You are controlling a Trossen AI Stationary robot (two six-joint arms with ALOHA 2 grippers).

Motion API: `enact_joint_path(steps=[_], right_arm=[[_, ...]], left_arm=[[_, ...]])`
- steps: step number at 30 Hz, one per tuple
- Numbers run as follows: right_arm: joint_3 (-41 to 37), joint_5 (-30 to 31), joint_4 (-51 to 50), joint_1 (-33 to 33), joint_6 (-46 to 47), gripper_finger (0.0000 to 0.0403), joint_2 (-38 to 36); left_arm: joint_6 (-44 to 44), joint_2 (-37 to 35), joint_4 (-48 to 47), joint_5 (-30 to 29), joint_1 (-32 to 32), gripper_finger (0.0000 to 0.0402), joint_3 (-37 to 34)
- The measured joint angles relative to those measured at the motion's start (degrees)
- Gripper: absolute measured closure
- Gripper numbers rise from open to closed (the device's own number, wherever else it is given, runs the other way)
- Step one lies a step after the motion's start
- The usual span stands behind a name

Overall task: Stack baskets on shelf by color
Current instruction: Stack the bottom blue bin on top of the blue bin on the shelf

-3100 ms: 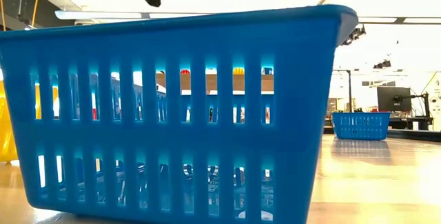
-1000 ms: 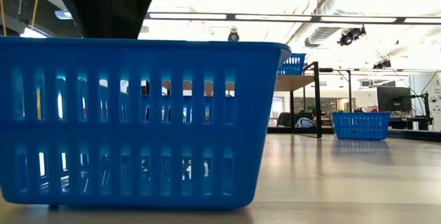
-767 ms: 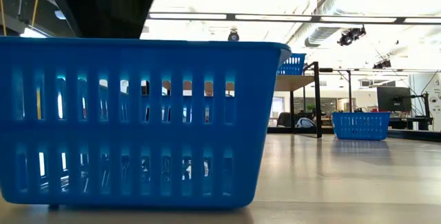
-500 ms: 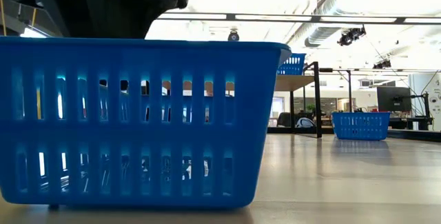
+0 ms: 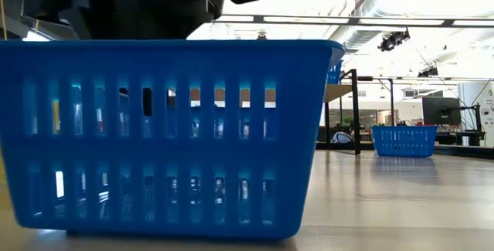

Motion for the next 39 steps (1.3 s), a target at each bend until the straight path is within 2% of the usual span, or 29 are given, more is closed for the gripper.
enact_joint_path(steps=[12,17,21,32,39], right_arm=[[0.0,-1.37,0.89,1.72,-1.56,0.0316,0.0],[0.0,-1.78,2.09,3.02,-6.32,0.0316,0.0],[0.0,-4.88,5.1,3.4,-10.34,0.0316,0.0],[0.0,-8.92,9.11,3.52,-15.58,0.0316,0.0],[-0.02,-8.96,9.47,3.5,-15.93,0.0316,0.02]], left_arm=[[2.38,-0.02,0.73,-1.67,0.93,0.0394,-0.57],[3.5,-0.05,0.77,-1.16,2.5,0.0393,-0.55],[6.43,-0.37,0.76,-0.61,5.28,0.0397,0.33],[19.89,-0.39,1.15,-1.4,14.6,0.0399,10.42],[23.87,-0.42,1.35,-2.63,18.13,0.04,15.71]])
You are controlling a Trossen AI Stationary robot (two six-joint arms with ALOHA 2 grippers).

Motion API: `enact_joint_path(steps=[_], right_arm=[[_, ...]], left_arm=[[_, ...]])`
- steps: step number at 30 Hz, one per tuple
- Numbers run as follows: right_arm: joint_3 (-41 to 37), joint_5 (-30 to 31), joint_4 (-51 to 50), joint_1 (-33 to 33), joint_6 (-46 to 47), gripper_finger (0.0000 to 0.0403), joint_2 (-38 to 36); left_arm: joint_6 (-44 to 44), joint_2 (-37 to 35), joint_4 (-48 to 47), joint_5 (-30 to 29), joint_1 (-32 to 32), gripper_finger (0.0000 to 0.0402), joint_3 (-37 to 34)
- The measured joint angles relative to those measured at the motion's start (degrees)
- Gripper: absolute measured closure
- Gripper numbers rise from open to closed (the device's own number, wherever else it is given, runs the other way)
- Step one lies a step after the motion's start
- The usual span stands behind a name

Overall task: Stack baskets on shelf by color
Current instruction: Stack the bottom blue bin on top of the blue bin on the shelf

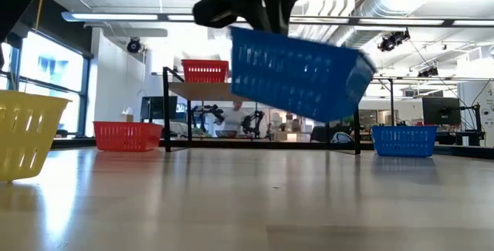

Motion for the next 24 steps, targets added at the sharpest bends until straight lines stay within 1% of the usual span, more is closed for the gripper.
enact_joint_path(steps=[7,12,17,24], right_arm=[[0.01,0.4,-0.05,0.0,1.3,0.0316,0.0],[0.0,4.1,-0.13,0.0,1.83,0.0316,0.0],[0.02,4.86,-1.81,0.0,3.56,0.0315,-0.02],[0.02,7.91,-6.63,0.02,12.14,0.0315,-0.02]], left_arm=[[1.42,0.0,1.26,-0.09,2.35,0.04,3.46],[2.68,0.0,6.57,-0.04,3.62,0.04,4.97],[3.87,0.02,10.67,0.33,4.36,0.04,5.41],[4.88,0.02,12.26,1.3,5.03,0.0399,5.38]])
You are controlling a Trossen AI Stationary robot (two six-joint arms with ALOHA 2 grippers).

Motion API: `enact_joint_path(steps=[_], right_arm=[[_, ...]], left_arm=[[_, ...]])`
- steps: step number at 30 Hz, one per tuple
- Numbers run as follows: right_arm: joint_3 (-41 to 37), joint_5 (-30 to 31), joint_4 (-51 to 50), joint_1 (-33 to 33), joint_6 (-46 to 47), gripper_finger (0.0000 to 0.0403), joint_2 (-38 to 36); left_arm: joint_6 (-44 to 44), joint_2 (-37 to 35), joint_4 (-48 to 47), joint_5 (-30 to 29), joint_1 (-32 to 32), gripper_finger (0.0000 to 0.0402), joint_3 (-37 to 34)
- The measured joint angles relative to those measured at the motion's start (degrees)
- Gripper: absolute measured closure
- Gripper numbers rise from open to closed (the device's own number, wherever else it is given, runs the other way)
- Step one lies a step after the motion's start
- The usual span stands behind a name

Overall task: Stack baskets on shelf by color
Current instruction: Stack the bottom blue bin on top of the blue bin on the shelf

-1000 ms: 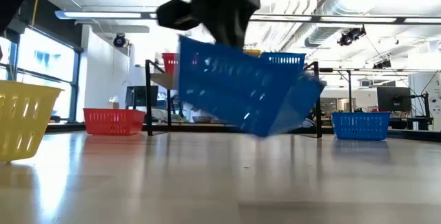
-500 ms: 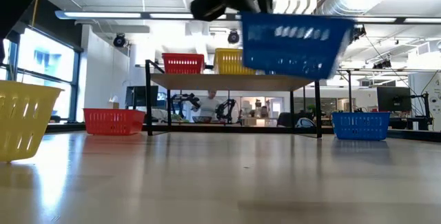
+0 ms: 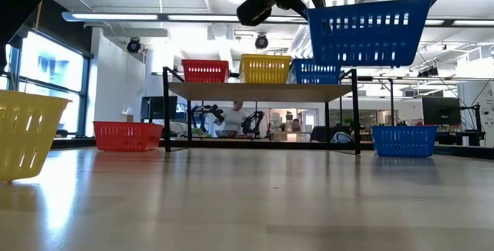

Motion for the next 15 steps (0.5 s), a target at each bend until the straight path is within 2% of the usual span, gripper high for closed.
enact_joint_path(steps=[10,15], right_arm=[[-0.07,-2.23,-5.25,0.32,10.57,0.0315,0.5],[-0.11,0.61,-7.1,1.48,11.78,0.0315,2.18]], left_arm=[[0.38,0.0,0.59,1.9,0.21,0.0399,0.02],[0.69,0.0,0.66,2.28,0.31,0.0399,0.02]])
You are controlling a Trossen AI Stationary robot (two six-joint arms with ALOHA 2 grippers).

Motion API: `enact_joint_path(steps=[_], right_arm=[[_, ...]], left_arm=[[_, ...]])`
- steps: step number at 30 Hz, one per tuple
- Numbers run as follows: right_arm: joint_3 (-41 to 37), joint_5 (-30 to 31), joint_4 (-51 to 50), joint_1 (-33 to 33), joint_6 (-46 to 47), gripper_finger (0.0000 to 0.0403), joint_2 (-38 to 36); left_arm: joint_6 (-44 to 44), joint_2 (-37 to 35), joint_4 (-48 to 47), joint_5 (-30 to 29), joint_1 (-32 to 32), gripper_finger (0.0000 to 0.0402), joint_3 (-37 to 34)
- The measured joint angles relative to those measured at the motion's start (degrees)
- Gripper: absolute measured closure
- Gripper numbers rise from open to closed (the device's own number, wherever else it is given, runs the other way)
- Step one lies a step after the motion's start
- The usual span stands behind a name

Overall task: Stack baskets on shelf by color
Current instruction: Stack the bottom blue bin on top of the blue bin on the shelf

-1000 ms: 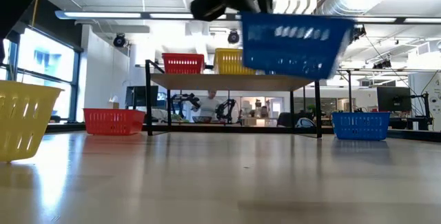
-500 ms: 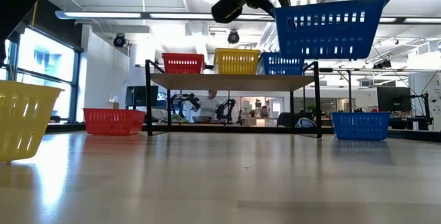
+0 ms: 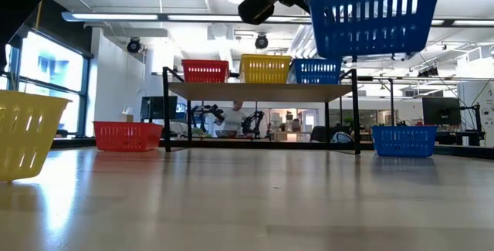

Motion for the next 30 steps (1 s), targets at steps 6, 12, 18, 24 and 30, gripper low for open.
enact_joint_path(steps=[6,12,18,24,30], right_arm=[[0.0,1.57,4.19,1.02,0.45,0.03,0.47],[0.0,3.76,4.73,1.04,1.11,0.0254,1.06],[0.0,3.08,3.67,1.03,1.08,0.0234,4.45],[0.0,2.6,-0.62,1.01,4.06,0.0238,7.72],[0.0,0.66,-1.15,0.97,6.75,0.0284,9.12]], left_arm=[[-0.5,0.0,-0.02,-0.61,0.02,0.0399,0.0],[-1.41,-0.02,0.97,-0.71,-0.03,0.0399,0.01],[-1.01,-0.02,4.39,1.78,-0.54,0.0399,0.02],[-0.94,-0.02,4.35,2.32,-1.12,0.0399,0.02],[0.34,-0.02,4.26,2.65,-1.12,0.0399,0.02]])
